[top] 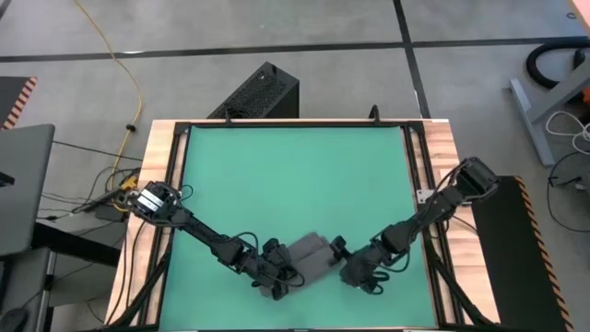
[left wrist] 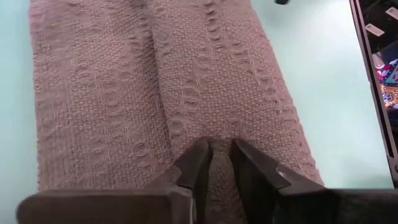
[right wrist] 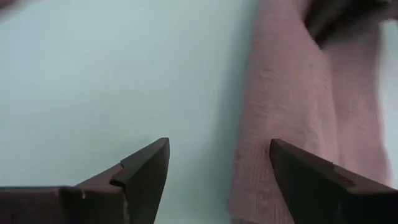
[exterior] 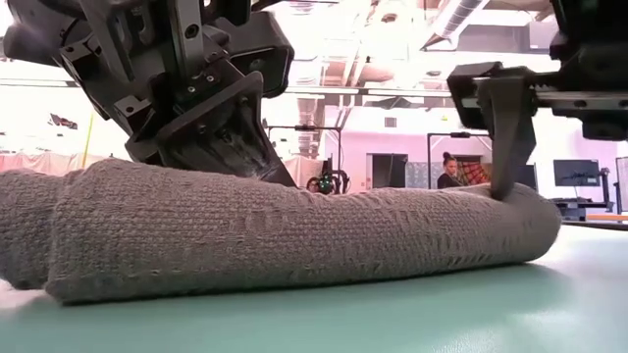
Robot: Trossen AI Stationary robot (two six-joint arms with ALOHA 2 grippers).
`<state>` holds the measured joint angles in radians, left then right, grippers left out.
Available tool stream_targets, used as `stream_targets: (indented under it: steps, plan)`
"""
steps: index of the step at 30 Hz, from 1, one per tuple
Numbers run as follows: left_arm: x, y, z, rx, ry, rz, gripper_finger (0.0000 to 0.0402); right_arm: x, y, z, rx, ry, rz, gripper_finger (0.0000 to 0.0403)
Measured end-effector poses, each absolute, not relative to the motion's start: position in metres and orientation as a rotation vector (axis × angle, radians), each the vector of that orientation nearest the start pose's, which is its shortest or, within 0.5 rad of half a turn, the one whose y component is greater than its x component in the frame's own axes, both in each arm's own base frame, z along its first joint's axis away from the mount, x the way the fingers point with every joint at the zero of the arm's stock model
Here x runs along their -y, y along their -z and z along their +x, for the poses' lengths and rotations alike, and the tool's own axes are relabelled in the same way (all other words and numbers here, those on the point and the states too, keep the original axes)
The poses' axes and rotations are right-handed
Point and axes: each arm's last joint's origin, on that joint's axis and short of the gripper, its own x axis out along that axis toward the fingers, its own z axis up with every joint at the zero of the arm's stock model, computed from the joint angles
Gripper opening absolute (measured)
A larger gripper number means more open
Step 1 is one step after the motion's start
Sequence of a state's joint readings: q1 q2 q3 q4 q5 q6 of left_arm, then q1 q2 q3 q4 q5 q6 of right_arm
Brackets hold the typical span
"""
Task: Roll towel
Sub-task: Roll the black towel
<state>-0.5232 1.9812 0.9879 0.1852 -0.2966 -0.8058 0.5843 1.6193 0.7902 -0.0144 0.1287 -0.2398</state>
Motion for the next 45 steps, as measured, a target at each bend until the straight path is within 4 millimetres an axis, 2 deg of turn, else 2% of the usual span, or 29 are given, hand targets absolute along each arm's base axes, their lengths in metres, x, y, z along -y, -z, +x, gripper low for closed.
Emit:
stream_targets:
  steps: [7,12,18,30,37,41,45]
  plan:
    - [0.180,-0.104,0.329,-0.773,-0.096,-0.441,0.0093,-0.176,-0.155,0.249,-0.732,-0.363,-0.579,0.0302]
    - [0.180,-0.104,0.329,-0.773,-0.097,-0.444,0.0105,-0.180,-0.152,0.244,-0.750,-0.365,-0.605,0.0302]
    - [0.180,-0.103,0.329,-0.775,-0.096,-0.441,0.0110,-0.173,-0.143,0.239,-0.762,-0.277,-0.650,0.0302]
    - [0.180,-0.103,0.329,-0.784,-0.080,-0.432,0.0110,-0.181,-0.151,0.243,-0.663,-0.286,-0.697,0.0301]
    - [0.180,-0.103,0.329,-0.783,-0.075,-0.420,0.0110,-0.173,-0.128,0.258,-0.721,-0.265,-0.674,0.0300]
    - [0.181,-0.103,0.329,-0.789,-0.068,-0.423,0.0110,-0.177,-0.120,0.259,-0.720,-0.274,-0.671,0.0266]
    - [0.181,-0.103,0.329,-0.789,-0.064,-0.424,0.0110,-0.179,-0.122,0.257,-0.716,-0.275,-0.656,0.0176]
